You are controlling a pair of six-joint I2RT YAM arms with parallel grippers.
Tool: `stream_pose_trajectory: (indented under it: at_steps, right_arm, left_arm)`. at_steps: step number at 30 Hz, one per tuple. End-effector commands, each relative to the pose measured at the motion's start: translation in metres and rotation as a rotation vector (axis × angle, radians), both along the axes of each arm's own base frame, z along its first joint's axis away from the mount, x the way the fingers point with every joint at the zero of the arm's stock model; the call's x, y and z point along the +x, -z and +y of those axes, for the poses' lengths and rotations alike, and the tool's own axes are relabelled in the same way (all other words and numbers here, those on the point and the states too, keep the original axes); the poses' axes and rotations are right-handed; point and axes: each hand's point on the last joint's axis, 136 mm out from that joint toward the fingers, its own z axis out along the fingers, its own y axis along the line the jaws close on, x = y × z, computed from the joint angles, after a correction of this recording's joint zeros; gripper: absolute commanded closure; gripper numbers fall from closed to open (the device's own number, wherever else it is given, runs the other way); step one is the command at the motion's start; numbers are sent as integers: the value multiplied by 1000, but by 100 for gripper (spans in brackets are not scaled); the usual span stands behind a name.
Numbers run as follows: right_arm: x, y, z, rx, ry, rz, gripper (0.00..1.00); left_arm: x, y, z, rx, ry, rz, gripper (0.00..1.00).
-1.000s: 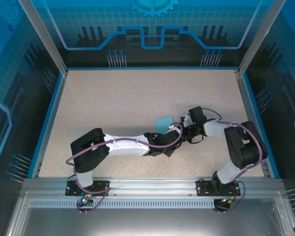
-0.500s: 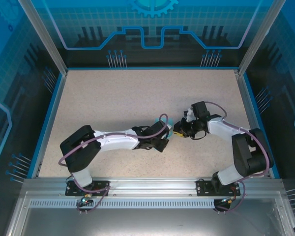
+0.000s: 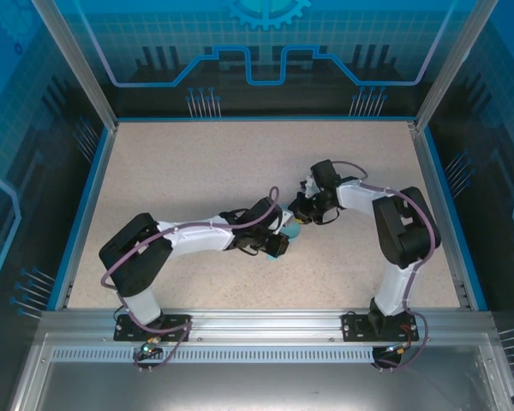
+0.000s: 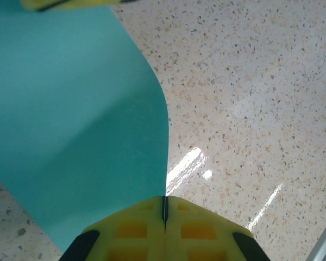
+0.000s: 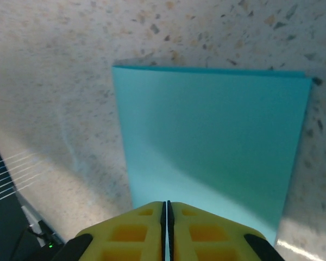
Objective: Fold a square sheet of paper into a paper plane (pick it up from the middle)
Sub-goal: Third fold the triangle at the center of the table.
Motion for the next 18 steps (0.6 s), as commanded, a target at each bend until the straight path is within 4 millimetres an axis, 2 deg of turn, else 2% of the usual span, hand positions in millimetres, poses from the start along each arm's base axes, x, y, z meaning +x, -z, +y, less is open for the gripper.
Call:
stream_pose_trajectory:
  at_steps: [1,4,9,18]
  right_arm:
    - [-9,21,-3,-95,-45,56,89]
    - [-14,35,-8,-163,-67,83,90]
    - [-20,43,-10,-191,-89,95,90]
    - [-20,37,-5,-159,-104,87,89]
  left_arm:
    - [-5,2,2,-28,28,47,100]
    - [-1,2,5,-27,19,61,100]
    - [10,6,14,-44,-18,97,100]
    - [26,17,24,-23,-42,128,100]
